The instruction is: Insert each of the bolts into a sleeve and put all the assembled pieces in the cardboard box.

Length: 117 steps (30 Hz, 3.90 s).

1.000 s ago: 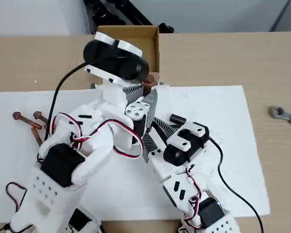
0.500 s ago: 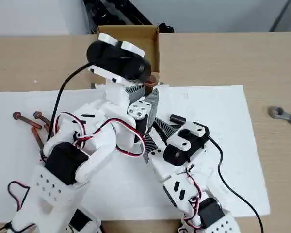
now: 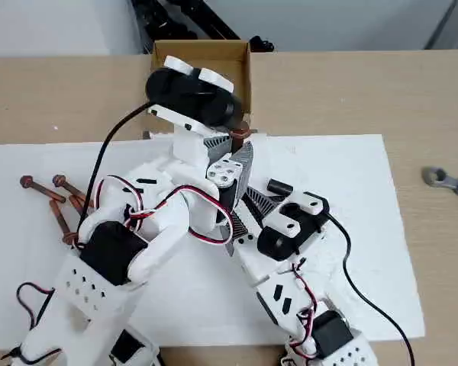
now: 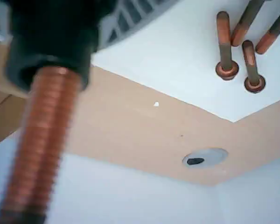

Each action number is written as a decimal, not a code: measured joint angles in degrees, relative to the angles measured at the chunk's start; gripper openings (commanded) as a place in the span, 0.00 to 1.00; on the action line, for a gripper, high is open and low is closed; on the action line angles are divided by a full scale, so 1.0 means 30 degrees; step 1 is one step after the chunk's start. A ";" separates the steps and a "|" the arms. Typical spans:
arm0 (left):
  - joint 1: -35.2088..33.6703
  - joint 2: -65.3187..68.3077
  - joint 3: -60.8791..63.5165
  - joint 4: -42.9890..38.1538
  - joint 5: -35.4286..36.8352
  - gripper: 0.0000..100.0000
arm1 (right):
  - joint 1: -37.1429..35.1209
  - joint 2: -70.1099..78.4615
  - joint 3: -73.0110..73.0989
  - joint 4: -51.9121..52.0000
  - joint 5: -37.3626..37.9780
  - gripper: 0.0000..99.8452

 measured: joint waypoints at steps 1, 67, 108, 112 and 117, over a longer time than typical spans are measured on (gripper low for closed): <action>0.0000 0.0000 0.0000 0.0000 0.0000 0.01 | 0.0000 0.0000 0.0000 0.0000 0.0000 0.01; 0.0029 0.2520 -0.4073 0.9114 -0.0733 0.18 | 0.0029 0.0117 -0.0205 0.0000 0.0029 0.00; -1.4476 0.3634 -0.4806 1.1429 -0.2960 0.01 | 0.5158 3.9736 -3.2264 -0.2256 -0.1407 0.00; -1.4505 0.3634 -0.4689 1.1429 -0.3018 0.01 | 0.5333 4.2813 -3.4462 -0.2256 -0.1407 0.01; -1.4505 0.3634 -0.4689 1.1429 -0.3048 0.01 | 0.5187 4.4864 -3.5546 -0.2256 -0.1407 0.01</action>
